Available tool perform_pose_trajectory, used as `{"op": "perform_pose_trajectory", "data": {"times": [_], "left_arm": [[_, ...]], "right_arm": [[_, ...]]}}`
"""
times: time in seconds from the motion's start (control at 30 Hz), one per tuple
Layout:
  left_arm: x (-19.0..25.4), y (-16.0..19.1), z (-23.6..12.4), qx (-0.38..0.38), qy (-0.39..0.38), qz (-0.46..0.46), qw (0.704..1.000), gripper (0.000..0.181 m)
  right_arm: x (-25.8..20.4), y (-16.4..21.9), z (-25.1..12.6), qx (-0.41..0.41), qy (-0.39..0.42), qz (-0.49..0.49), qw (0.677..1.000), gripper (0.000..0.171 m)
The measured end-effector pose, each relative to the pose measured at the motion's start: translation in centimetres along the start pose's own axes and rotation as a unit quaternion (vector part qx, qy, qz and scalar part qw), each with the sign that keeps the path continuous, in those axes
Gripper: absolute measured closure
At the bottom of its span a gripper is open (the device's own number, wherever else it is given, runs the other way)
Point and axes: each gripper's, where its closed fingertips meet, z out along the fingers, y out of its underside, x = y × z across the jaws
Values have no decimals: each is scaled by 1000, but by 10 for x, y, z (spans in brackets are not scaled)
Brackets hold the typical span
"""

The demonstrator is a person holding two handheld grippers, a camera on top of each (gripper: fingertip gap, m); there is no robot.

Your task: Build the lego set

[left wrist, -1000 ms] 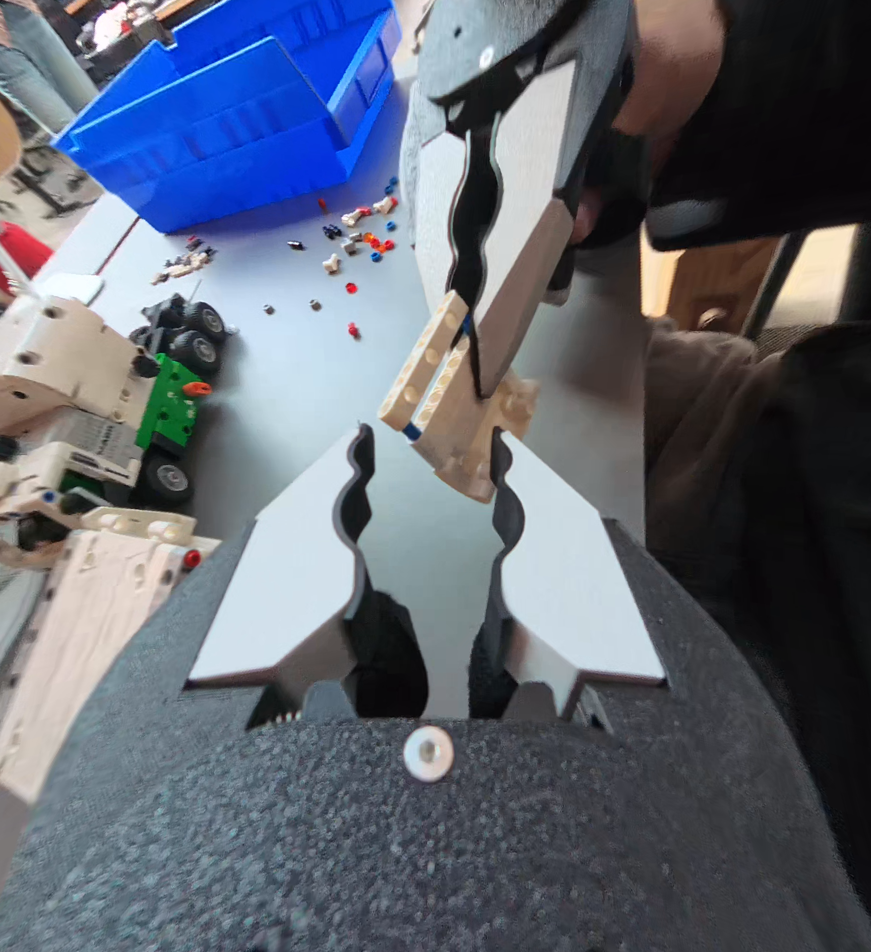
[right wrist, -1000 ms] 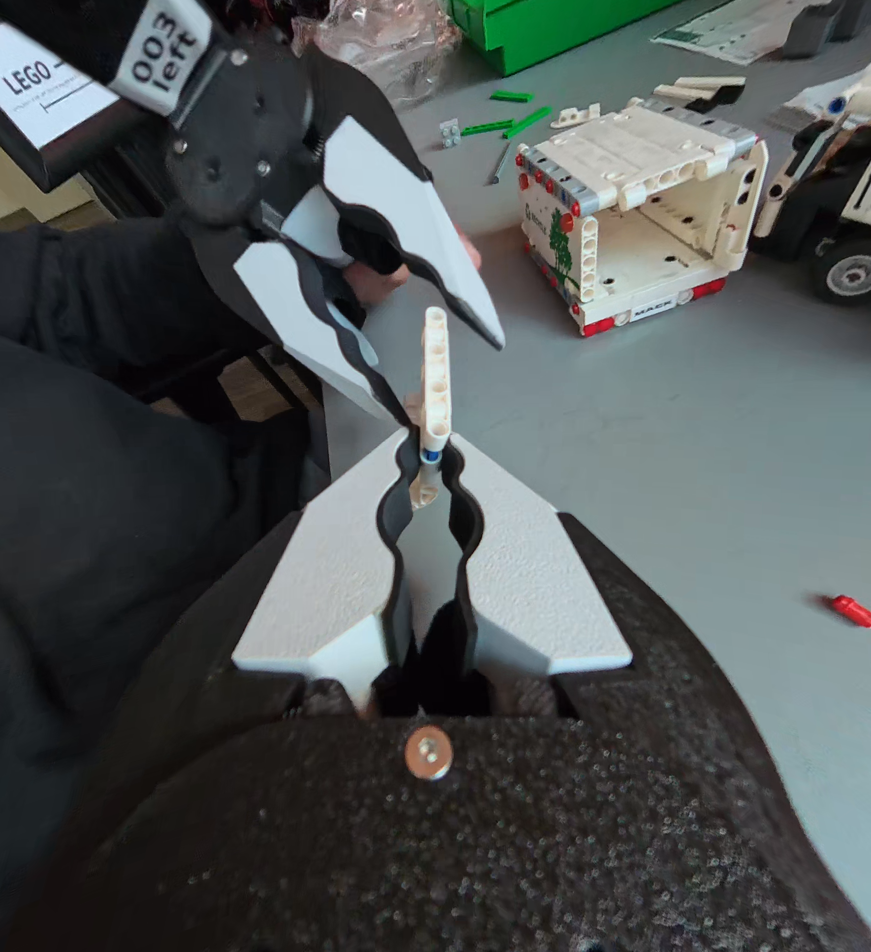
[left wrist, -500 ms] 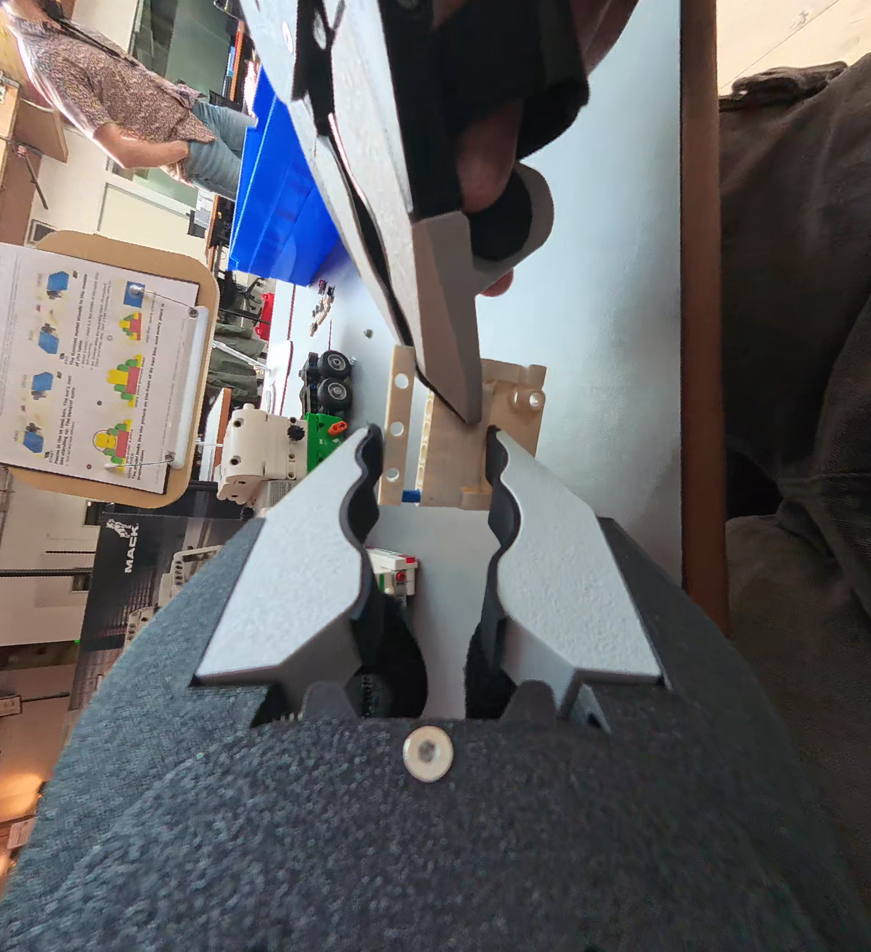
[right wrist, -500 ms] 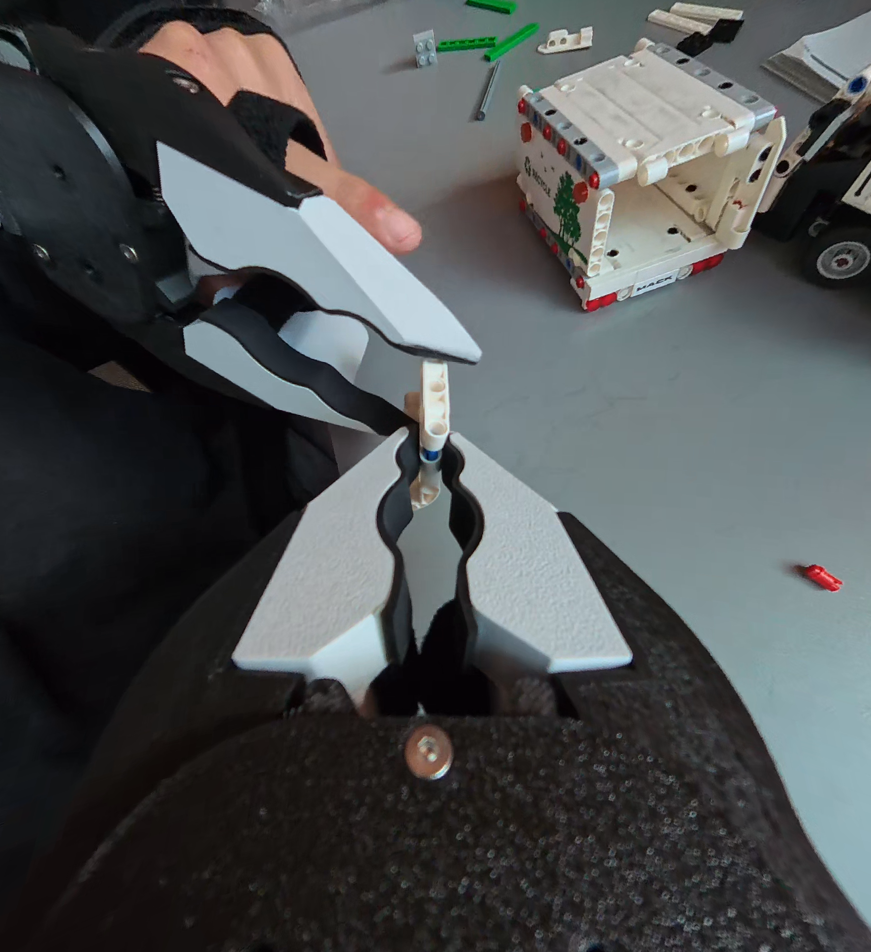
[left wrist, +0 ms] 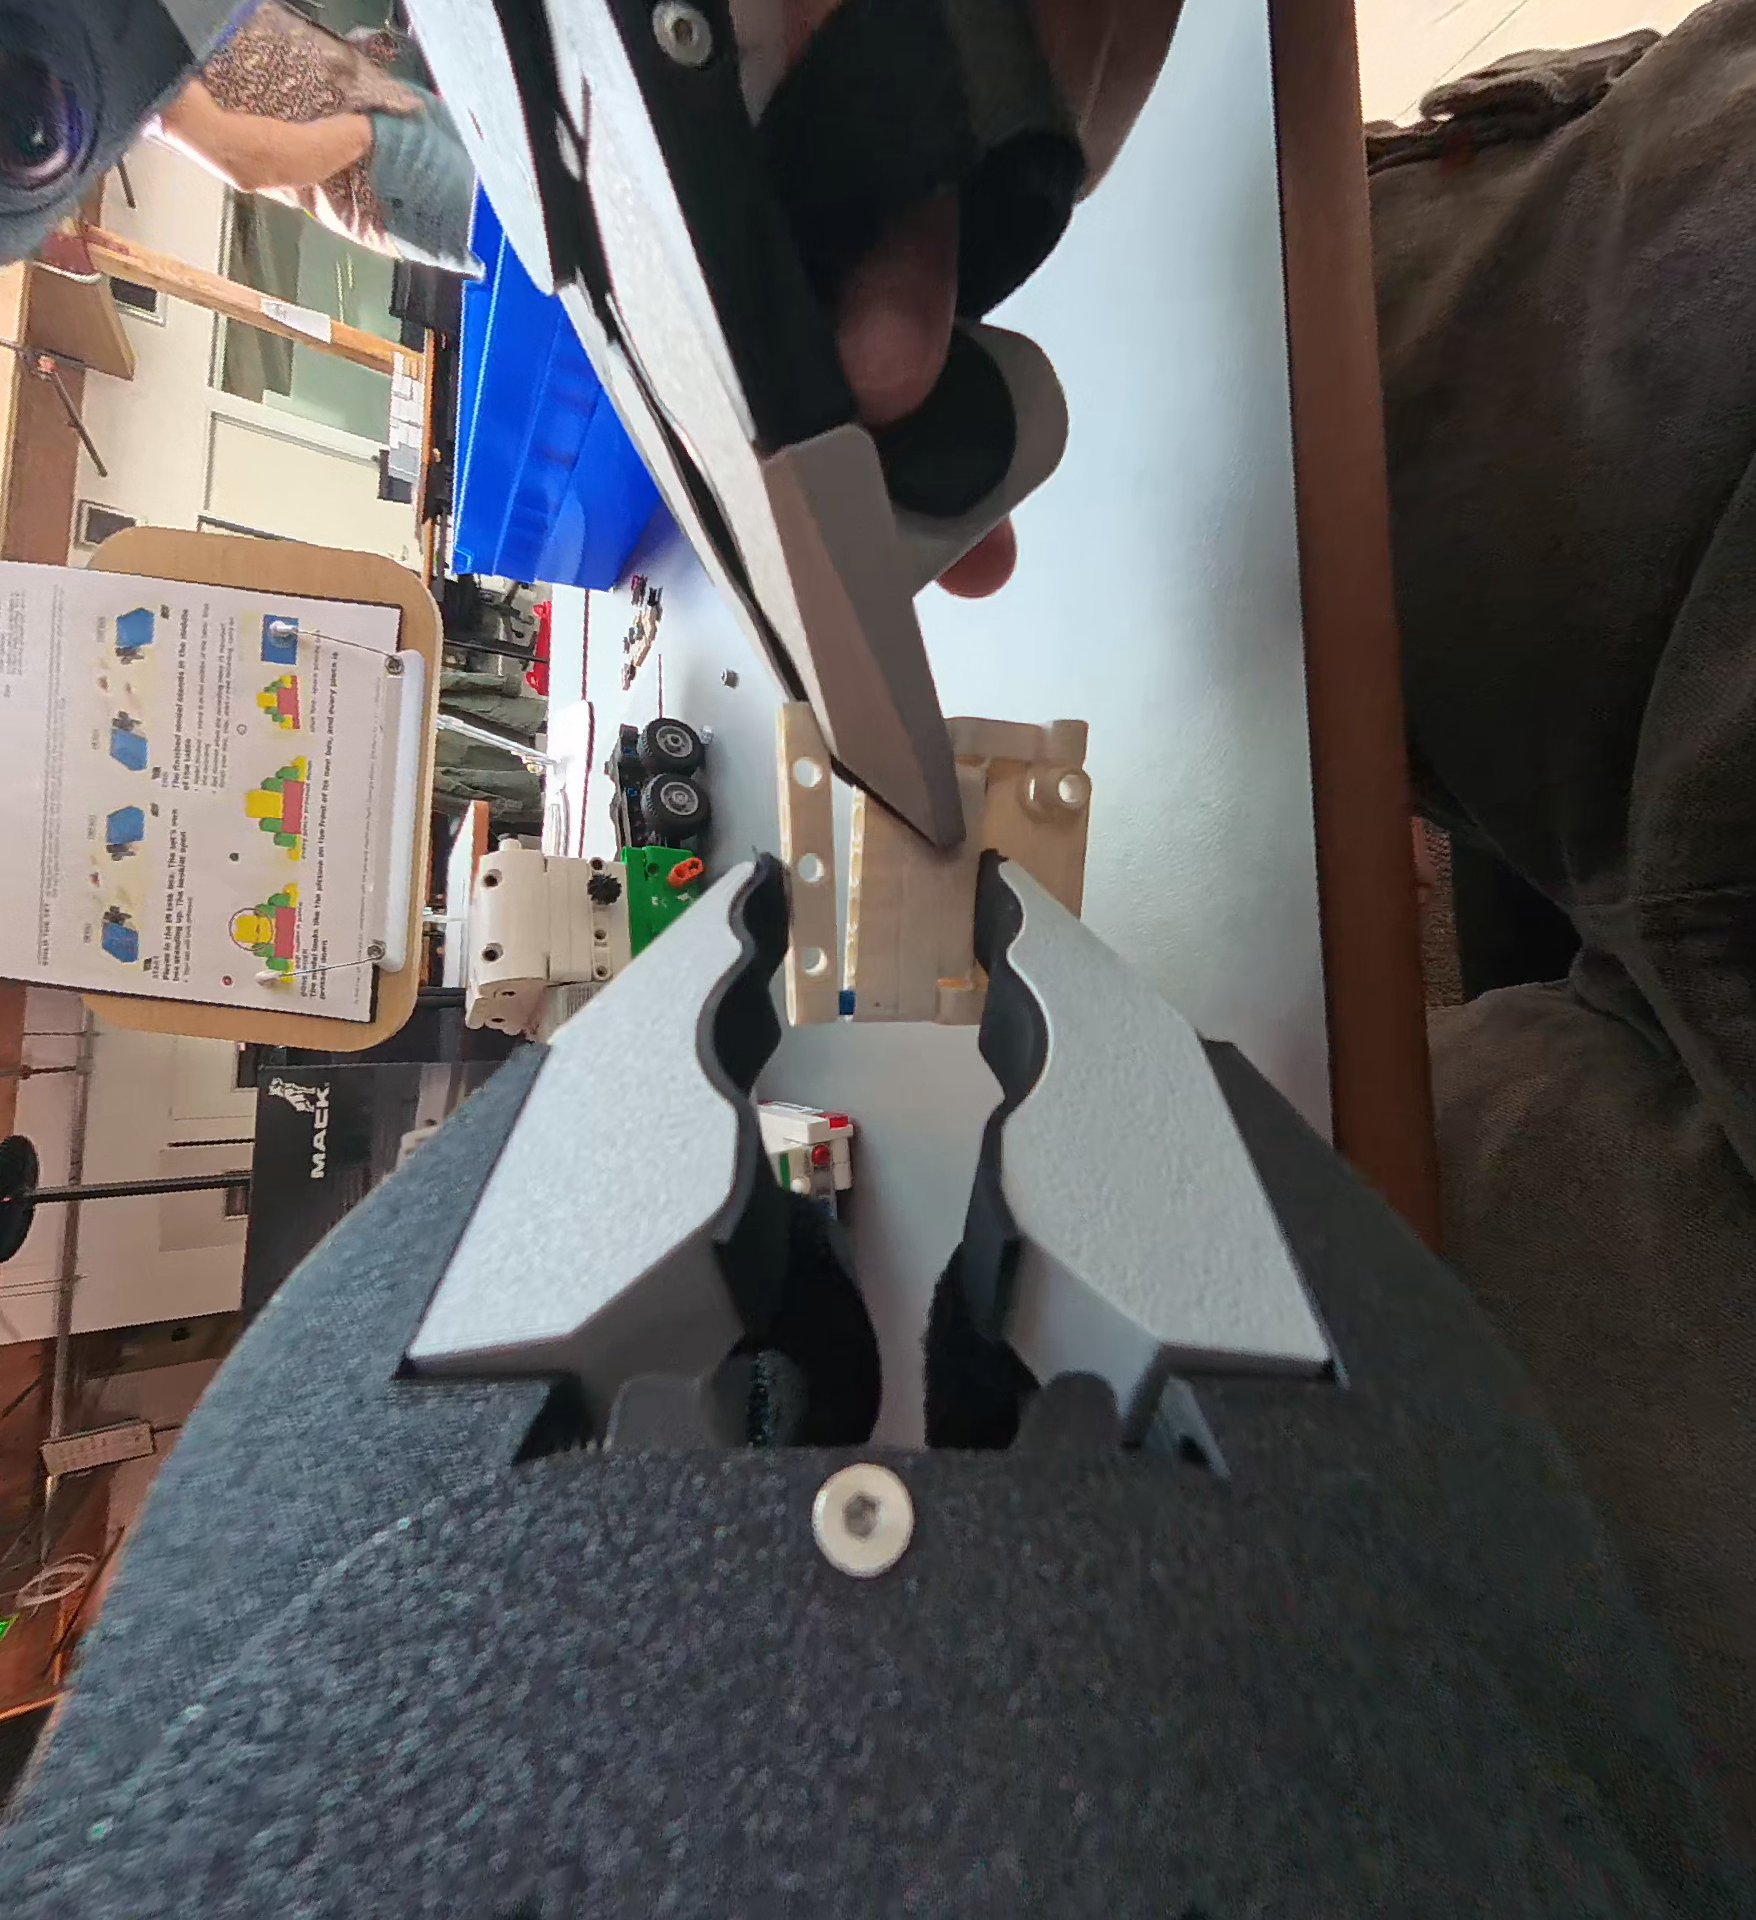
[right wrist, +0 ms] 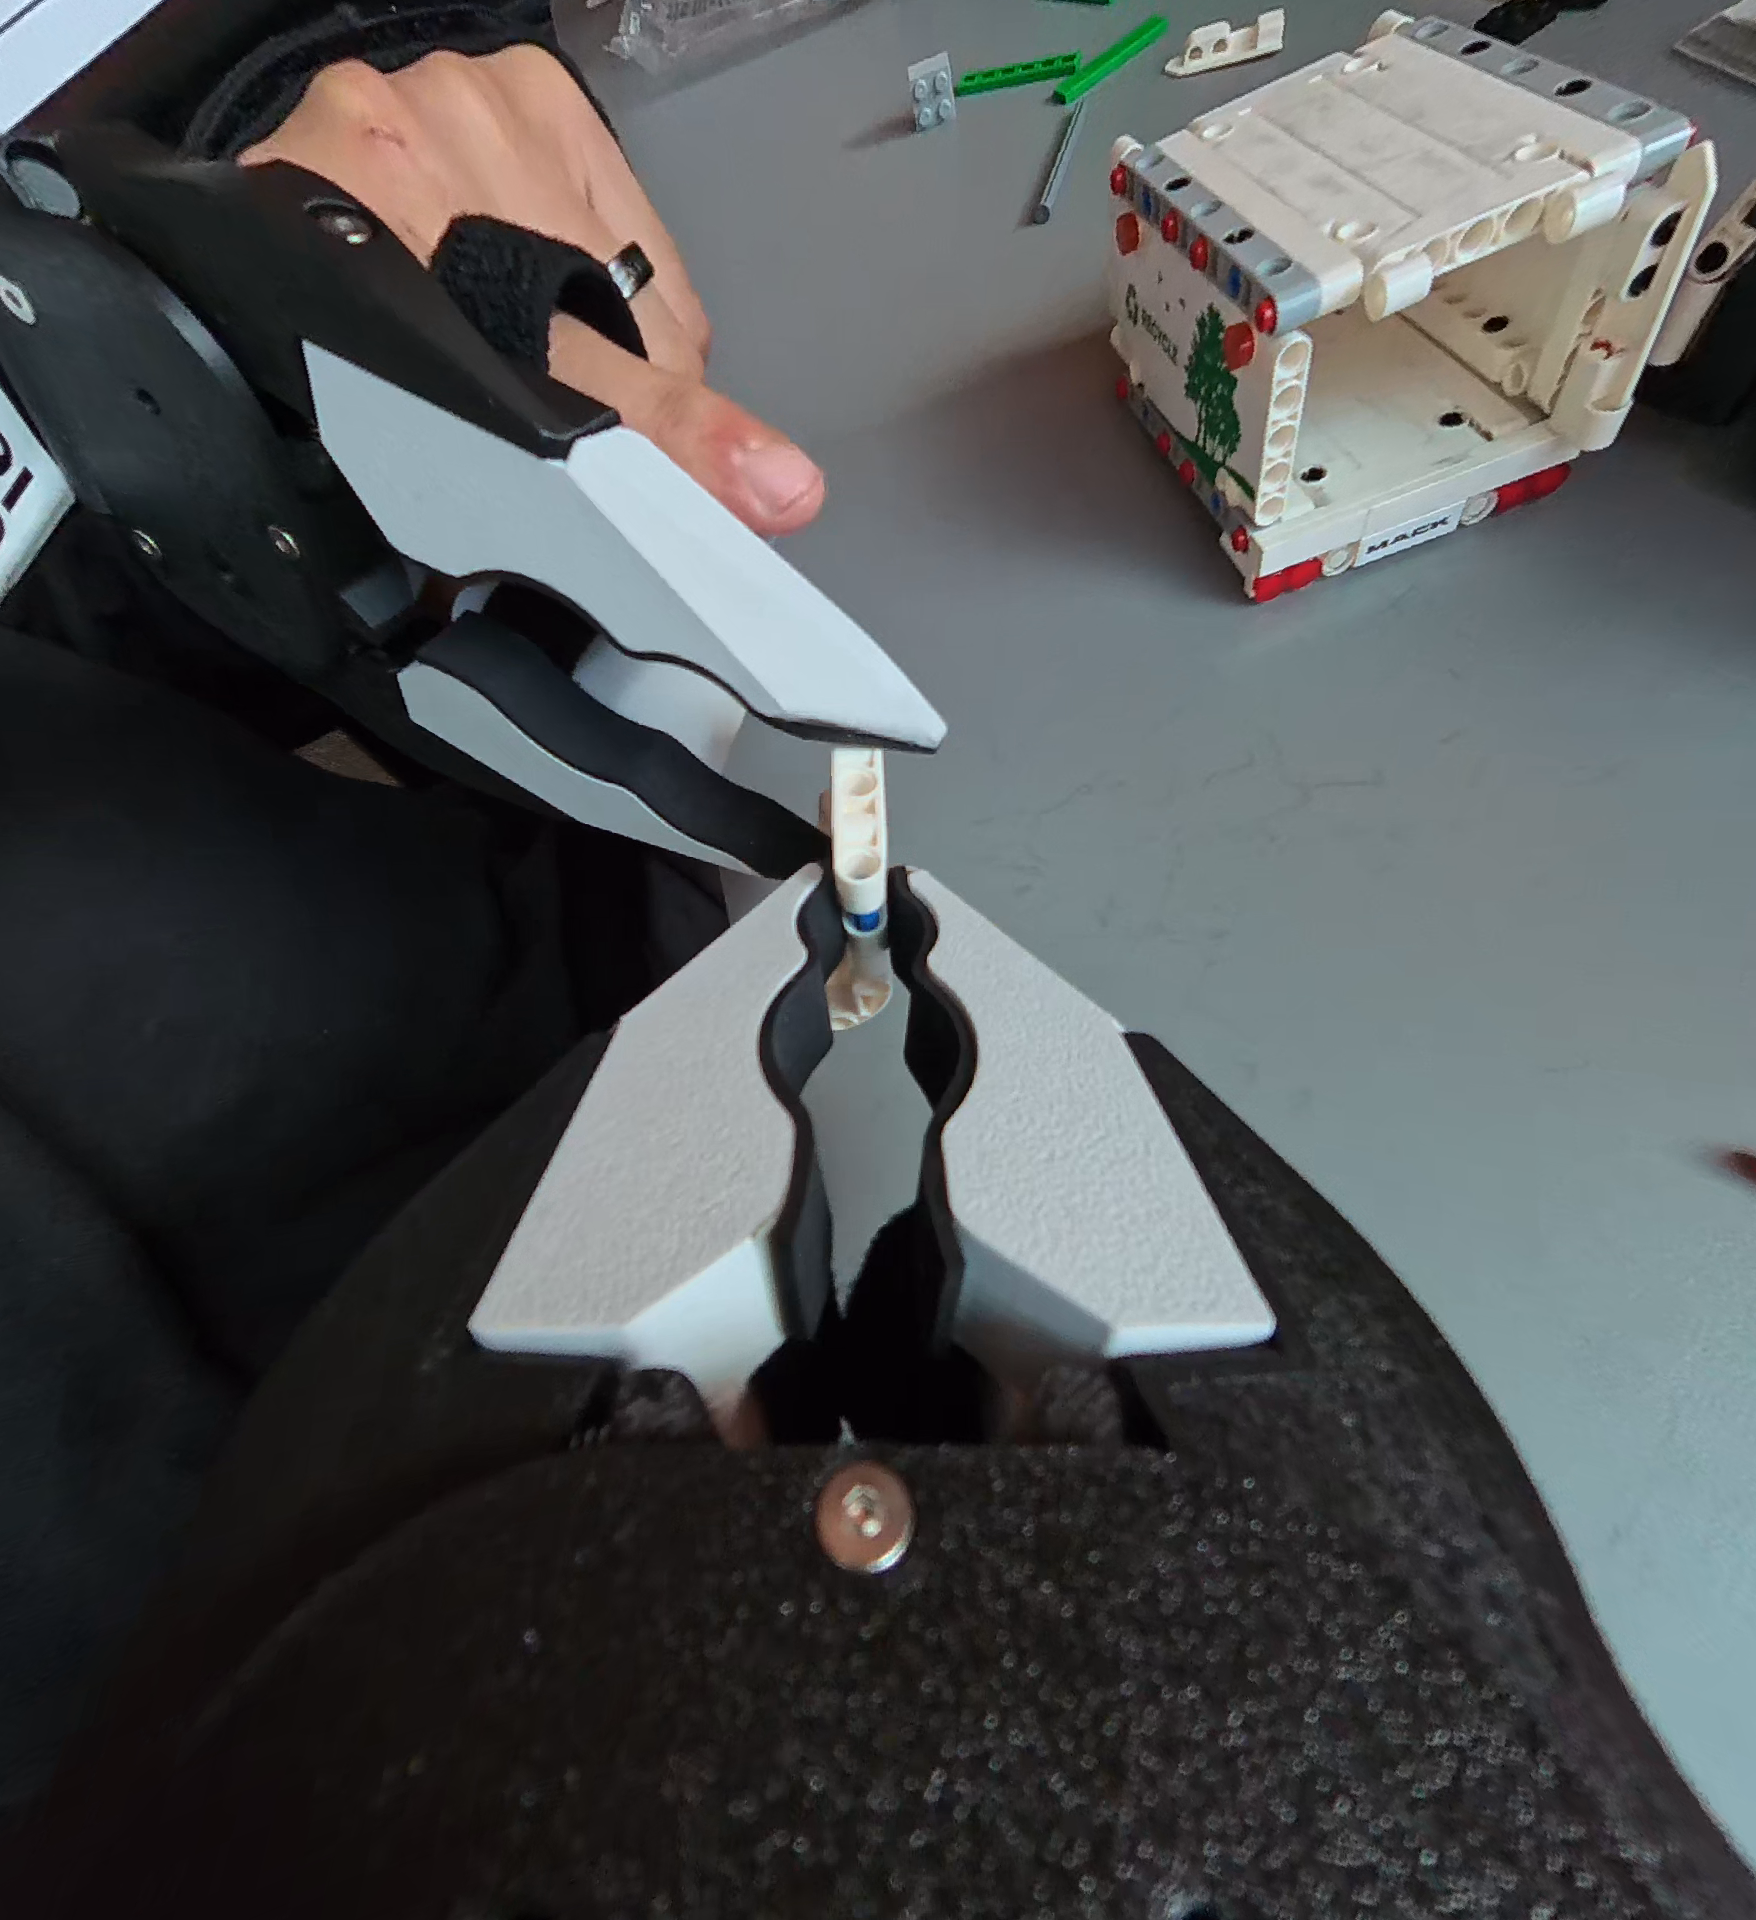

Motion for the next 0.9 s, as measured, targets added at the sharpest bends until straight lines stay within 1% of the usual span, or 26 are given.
{"op": "perform_pose_trajectory", "data": {"times": [0.13,0.23,0.3,0.37,0.4,0.43,0.47,0.5,0.53,0.57,0.6,0.63,0.67,0.7,0.77,0.8,0.83,0.87,0.9], "left_arm": [[0,0,1,1,4,-14,1000,147],[-2,-1,1,20,12,-74,997,145],[-6,-4,-4,59,44,-160,984,127],[-17,-7,-10,108,77,-272,953,126],[-18,-10,-11,131,111,-328,929,126],[-15,-16,-13,154,156,-381,898,126],[-11,-25,-16,183,204,-422,864,128],[-11,-33,-22,220,239,-454,830,139],[-16,-38,-27,251,250,-477,804,156],[-19,-39,-29,266,257,-489,790,167],[-18,-40,-30,272,269,-494,781,169],[-18,-40,-31,276,278,-500,772,176],[-19,-39,-31,280,281,-507,765,176],[-20,-38,-30,278,280,-517,760,176],[-23,-32,-25,267,274,-544,747,176],[-24,-29,-23,258,279,-560,736,176],[-24,-24,-19,245,284,-579,724,176],[-24,-19,-14,233,283,-602,709,176],[-24,-15,-11,227,289,-622,691,176]], "right_arm": [[1,0,0,7,-4,0,1000,165],[3,-3,-3,16,3,-20,1000,165],[7,-7,-9,29,18,-26,999,165],[1,-14,-18,56,1,-34,998,165],[-6,-19,-23,77,-19,-39,996,165],[-15,-23,-26,90,-44,-42,994,165],[-19,-26,-28,100,-53,-46,992,165],[-18,-28,-28,104,-48,-50,992,165],[-21,-26,-27,96,-53,-55,992,165],[-25,-26,-27,98,-62,-58,992,166],[-25,-26,-27,98,-62,-59,992,165],[-27,-25,-26,96,-66,-60,991,164],[-26,-27,-26,101,-60,-62,991,164],[-24,-28,-26,103,-47,-72,991,163],[-16,-27,-29,102,10,-115,988,146],[-9,-26,-31,90,55,-139,985,138],[0,-25,-36,73,115,-173,975,131],[7,-28,-43,63,187,-219,956,128],[9,-33,-49,55,249,-274,927,128]]}}
